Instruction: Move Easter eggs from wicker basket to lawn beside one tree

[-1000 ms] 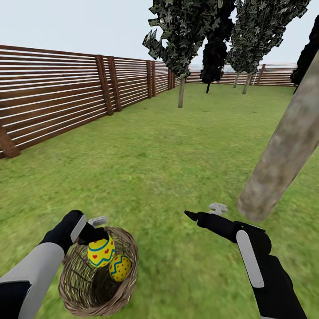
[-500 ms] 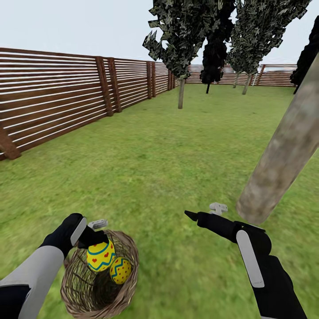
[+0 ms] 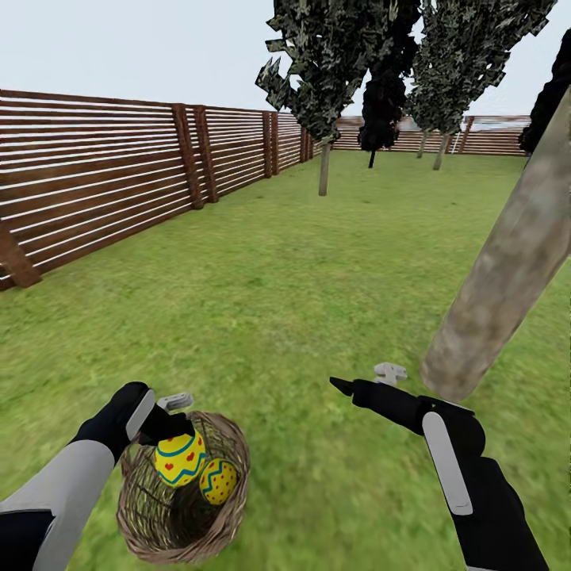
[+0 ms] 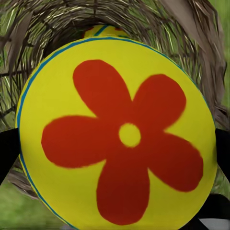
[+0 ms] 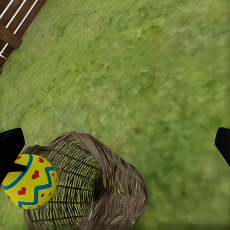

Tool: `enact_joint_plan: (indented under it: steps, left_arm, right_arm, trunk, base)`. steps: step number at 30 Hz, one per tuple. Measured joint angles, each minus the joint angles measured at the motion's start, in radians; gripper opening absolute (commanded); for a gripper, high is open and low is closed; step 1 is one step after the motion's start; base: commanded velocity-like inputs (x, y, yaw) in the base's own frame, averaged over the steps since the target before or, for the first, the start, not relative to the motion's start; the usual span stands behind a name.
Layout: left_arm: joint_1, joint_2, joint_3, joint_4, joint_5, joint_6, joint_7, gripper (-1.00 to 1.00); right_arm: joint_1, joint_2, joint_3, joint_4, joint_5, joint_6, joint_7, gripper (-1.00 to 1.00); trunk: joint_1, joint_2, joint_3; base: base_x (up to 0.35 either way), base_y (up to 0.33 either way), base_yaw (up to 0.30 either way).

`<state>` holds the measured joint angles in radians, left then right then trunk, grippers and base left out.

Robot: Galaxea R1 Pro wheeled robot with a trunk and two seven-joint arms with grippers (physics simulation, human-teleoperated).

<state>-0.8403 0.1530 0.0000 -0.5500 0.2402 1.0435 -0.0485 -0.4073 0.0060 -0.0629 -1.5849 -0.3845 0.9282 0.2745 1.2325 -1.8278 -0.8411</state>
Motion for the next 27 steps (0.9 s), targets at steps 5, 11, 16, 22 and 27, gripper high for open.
enact_joint_plan:
  steps: [5,11,16,22,27]
  left_arm:
    - [0.0,0.0,0.0,0.0,0.0,0.0,0.0,-1.0]
    - [0.0,-0.001,0.0,-0.001,-0.001,0.0,0.0,-1.0]
    - [0.0,-0.002,0.0,-0.001,-0.001,0.0,0.001,-1.0]
    - [0.0,-0.007,-0.001,-0.001,-0.001,0.0,0.001,-1.0]
    - [0.0,-0.01,-0.004,-0.007,-0.005,0.0,0.003,-1.0]
  right_arm:
    - [0.0,0.001,0.0,0.0,0.0,0.0,0.0,1.0]
    - [0.0,0.001,0.0,0.0,0.0,0.0,0.0,1.0]
    - [0.0,0.001,0.003,0.0,0.0,0.0,0.0,1.0]
    - [0.0,0.001,0.005,0.0,-0.001,0.0,0.0,1.0]
    - [0.0,0.001,0.006,0.0,-0.001,0.0,0.0,1.0]
  trunk:
    - [-0.019,0.035,0.016]
    - [-0.042,0.077,0.034]
    - [-0.061,0.112,0.05]
    - [-0.085,0.154,0.069]
    - [-0.104,0.189,0.085]
  base:
    - [-0.146,0.0,0.0]
    - [-0.14,0.0,0.0]
    - [-0.143,0.0,0.0]
    - [-0.03,0.0,0.0]
    - [-0.002,0.0,0.0]
